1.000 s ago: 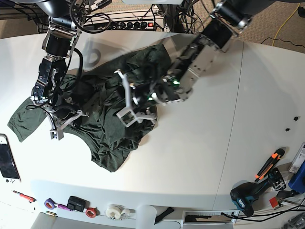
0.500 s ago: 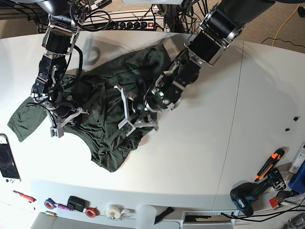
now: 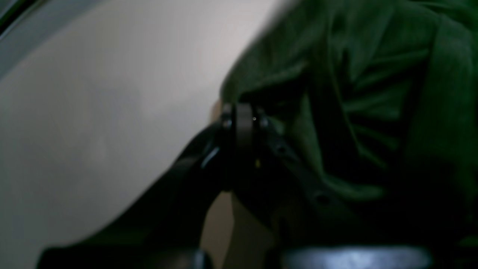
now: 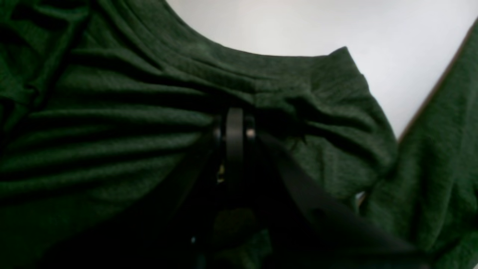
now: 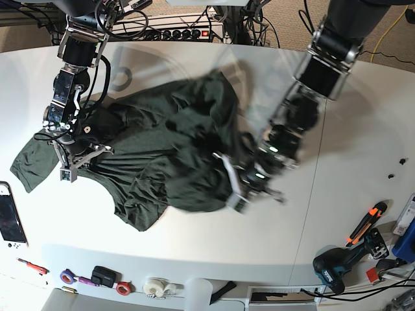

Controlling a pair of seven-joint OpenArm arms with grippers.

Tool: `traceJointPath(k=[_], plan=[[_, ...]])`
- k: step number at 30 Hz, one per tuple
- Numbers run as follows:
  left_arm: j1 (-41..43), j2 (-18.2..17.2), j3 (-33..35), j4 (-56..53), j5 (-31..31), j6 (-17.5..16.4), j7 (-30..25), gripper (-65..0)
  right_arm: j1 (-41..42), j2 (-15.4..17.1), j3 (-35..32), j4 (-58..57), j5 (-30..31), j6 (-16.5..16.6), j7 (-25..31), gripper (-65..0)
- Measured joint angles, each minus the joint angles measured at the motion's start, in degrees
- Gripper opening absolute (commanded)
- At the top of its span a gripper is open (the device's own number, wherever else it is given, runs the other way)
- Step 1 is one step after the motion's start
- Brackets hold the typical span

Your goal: Layout the t-shirt on the table in an organized manner, then fold the t-shirt properly

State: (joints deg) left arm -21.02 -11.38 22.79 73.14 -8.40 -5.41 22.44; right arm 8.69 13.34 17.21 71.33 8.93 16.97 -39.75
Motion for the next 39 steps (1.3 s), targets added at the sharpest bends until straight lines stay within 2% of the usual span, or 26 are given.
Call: traceJointPath(k=[6,11,13,14,15,17,20,21,22,23,26,27,28,30,34,37,39], plan=[[-0.6,-5.2,-10.7,0.0,-3.7,0.2,-0.2,-65.0,0.0,0.0,0.0,0.0,-0.1,-0.3,0.0,-65.0],[-0.9,-9.2,-15.8,0.0,-8.5,0.9,-0.2,-65.0,0.0,0.0,0.0,0.0,-0.1,-2.0,0.0,-65.0],[-0.9,-10.7,-16.1,0.0,-9.7,0.5,-0.3,-41.8,0.0,0.0,0.0,0.0,-0.1,-2.0,0.0,-65.0],[-0.9,-11.3,-16.1,0.0,-9.5,0.5,-0.3,-32.8,0.0,0.0,0.0,0.0,-0.1,-2.0,0.0,-65.0],[-0.9,-12.0,-16.2,0.0,-9.2,-0.6,-0.2,-30.3,0.0,0.0,0.0,0.0,-0.1,-2.0,0.0,-65.0],[-0.9,-12.8,-16.2,0.0,-9.4,-0.4,-0.3,-30.5,0.0,0.0,0.0,0.0,-0.3,-2.2,0.0,-65.0],[-0.9,-12.9,-16.2,0.0,-9.9,4.4,-0.2,-30.5,0.0,0.0,0.0,0.0,-0.5,-2.2,0.0,-65.0],[-0.9,-12.9,-16.2,0.0,-11.5,4.4,-0.2,-30.5,0.0,0.0,0.0,0.0,-0.5,-2.2,0.0,-65.0],[-1.0,-13.0,-16.2,0.0,-14.3,3.2,1.1,-30.7,0.0,0.0,0.0,0.0,-0.5,-2.2,0.0,-65.0],[-1.1,-13.1,-16.4,0.0,-17.6,-1.4,4.0,-31.8,0.0,0.0,0.0,0.0,-0.5,-2.2,0.0,-65.0],[-0.9,-12.3,-16.3,0.2,-32.5,-20.7,15.7,-36.4,0.0,0.0,0.0,0.0,-0.7,-2.2,0.0,-65.0],[-0.8,-11.4,-16.2,0.3,-36.7,-25.1,19.3,-36.5,0.0,0.0,0.0,0.0,-0.7,-2.2,0.0,-65.0],[-0.6,-10.2,-16.1,0.3,-39.5,-27.3,21.8,-36.5,0.0,0.0,0.0,0.0,-0.7,-2.2,0.0,-65.0],[-0.5,-7.8,-16.1,0.3,-41.2,-27.6,24.5,-36.5,0.0,0.0,0.0,0.0,-0.7,-2.2,0.0,-65.0],[0.1,-3.6,-16.2,0.3,-40.7,-29.0,25.5,-36.5,0.0,0.0,0.0,0.0,-0.8,-2.2,0.0,-65.0],[1.1,-0.3,-16.0,0.3,-38.6,-30.8,26.7,-36.5,0.0,0.0,0.0,0.0,-0.7,-2.2,0.0,-65.0],[1.7,0.3,-13.8,0.3,-35.8,-30.9,25.5,-36.4,0.0,0.0,0.0,0.0,-0.7,-2.2,0.0,-65.0]])
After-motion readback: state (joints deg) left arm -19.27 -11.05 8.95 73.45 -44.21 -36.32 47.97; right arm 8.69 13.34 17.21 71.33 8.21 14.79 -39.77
